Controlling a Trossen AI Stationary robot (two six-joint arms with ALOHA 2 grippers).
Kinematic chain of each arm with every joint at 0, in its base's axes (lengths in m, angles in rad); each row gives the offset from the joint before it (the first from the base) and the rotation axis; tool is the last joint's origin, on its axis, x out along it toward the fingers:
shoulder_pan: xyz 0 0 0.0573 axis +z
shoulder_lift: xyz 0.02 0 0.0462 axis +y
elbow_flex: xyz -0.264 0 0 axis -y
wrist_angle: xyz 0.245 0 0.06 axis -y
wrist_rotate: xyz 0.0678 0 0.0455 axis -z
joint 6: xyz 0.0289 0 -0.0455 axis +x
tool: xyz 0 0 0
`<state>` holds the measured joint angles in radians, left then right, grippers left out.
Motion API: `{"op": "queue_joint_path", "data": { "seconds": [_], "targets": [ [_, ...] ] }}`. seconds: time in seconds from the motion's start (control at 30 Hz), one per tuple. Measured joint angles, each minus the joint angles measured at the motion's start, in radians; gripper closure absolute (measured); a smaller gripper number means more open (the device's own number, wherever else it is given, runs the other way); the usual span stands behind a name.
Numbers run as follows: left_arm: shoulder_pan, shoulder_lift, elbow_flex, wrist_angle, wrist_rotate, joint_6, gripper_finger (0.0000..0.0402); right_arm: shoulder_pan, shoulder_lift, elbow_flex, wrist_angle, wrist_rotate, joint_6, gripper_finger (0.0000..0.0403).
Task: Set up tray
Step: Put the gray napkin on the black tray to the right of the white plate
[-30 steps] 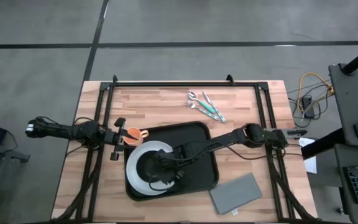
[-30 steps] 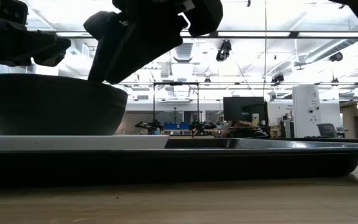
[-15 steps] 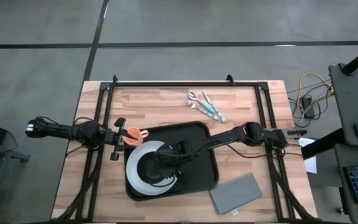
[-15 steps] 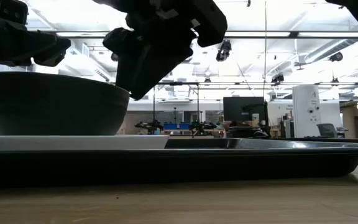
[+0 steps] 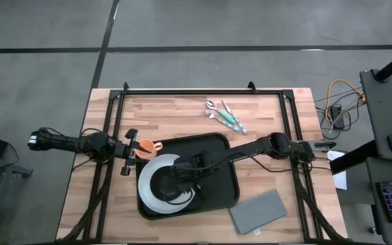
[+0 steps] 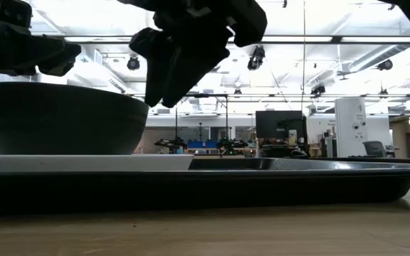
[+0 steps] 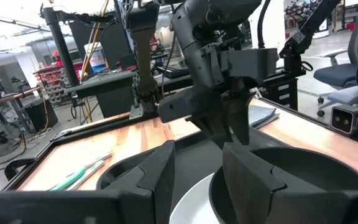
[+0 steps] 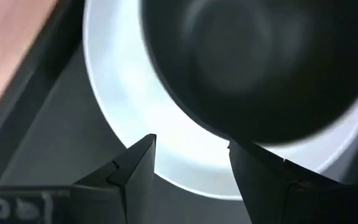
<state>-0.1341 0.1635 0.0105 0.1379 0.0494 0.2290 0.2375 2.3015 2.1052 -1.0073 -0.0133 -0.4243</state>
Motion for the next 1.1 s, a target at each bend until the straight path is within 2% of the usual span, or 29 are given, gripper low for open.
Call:
{"op": "queue_joint_path", "data": {
  "seconds": [0.37,0.63,0.87,1.1],
  "targets": [
    [0.000,0.000,0.000,0.000,0.000,0.000,0.0285,-0.016,-0.018,-0.020,-0.037,0.017,0.028,0.0209],
    [0.000,0.000,0.000,0.000,0.000,0.000,0.0285,-0.050,-0.077,-0.115,-0.034,0.006,0.064,0.0209],
    [0.000,0.000,0.000,0.000,0.000,0.000,0.0285,-0.100,-0.108,-0.223,-0.034,-0.213,0.065,0.0209],
    [0.000,0.000,0.000,0.000,0.000,0.000,0.0285,-0.127,-0.169,-0.291,-0.039,-0.215,0.091,0.0209]
  ]
}}
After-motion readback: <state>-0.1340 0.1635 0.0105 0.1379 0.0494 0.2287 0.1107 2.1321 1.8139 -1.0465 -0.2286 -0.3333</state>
